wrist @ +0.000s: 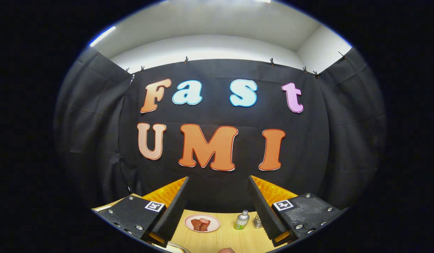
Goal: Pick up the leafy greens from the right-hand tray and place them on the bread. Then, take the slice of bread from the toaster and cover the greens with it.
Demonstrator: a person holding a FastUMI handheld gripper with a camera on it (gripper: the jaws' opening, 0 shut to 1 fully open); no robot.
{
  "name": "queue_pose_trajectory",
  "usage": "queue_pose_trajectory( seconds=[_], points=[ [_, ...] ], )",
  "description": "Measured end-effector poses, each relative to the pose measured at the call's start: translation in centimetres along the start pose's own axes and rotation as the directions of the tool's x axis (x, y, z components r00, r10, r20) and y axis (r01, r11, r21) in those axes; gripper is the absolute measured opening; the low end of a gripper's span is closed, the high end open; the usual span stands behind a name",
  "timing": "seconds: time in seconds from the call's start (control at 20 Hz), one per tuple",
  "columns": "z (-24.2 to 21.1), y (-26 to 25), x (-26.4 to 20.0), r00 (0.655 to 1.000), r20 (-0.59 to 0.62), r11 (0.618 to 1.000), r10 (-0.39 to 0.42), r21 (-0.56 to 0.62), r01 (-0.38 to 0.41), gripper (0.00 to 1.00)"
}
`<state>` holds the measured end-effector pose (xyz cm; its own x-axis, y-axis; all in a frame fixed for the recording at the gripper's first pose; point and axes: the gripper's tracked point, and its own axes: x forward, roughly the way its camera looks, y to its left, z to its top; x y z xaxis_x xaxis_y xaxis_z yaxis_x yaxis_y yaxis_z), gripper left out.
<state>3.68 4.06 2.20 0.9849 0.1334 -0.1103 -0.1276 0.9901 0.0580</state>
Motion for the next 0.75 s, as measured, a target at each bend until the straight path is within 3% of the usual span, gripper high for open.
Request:
queue_pose_trajectory(
  seconds=[0.75],
  points=[
    [-0.01, 0.40, -0.50, 1.000, 0.013, 1.000, -0.003, 0.016, 0.003, 0.97]
  ],
)
